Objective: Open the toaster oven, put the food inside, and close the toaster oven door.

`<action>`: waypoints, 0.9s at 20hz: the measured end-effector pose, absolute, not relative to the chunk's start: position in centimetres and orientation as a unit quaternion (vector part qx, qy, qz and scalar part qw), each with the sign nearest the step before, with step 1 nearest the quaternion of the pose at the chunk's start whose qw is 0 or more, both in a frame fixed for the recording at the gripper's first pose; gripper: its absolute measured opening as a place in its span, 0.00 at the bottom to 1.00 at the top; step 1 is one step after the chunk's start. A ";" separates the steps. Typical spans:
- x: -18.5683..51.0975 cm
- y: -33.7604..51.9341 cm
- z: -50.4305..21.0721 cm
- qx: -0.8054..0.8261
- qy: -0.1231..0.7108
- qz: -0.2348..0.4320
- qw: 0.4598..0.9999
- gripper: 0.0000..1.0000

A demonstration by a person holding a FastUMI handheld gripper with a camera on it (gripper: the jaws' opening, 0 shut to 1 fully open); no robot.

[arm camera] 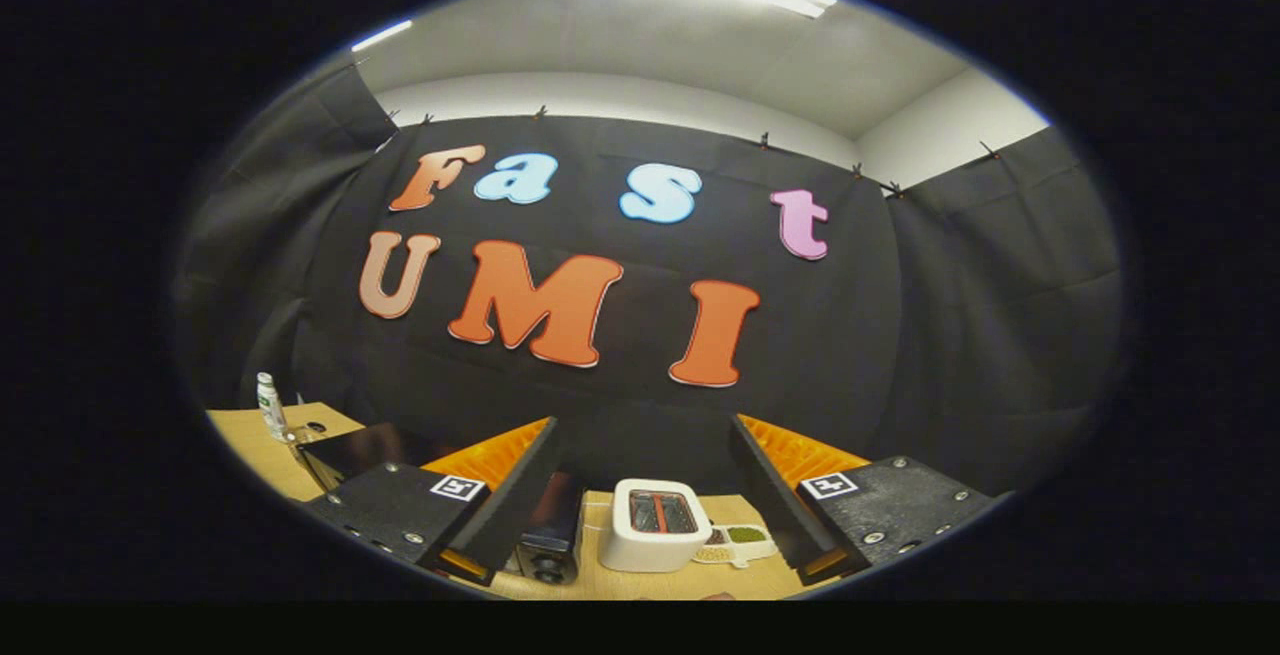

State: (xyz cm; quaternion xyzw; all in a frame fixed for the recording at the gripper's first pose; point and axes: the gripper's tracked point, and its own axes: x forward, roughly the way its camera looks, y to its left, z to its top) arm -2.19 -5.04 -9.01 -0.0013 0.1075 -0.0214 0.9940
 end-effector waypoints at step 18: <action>-7.1 7.6 -20.2 0.094 0.308 0.118 0.939 1.00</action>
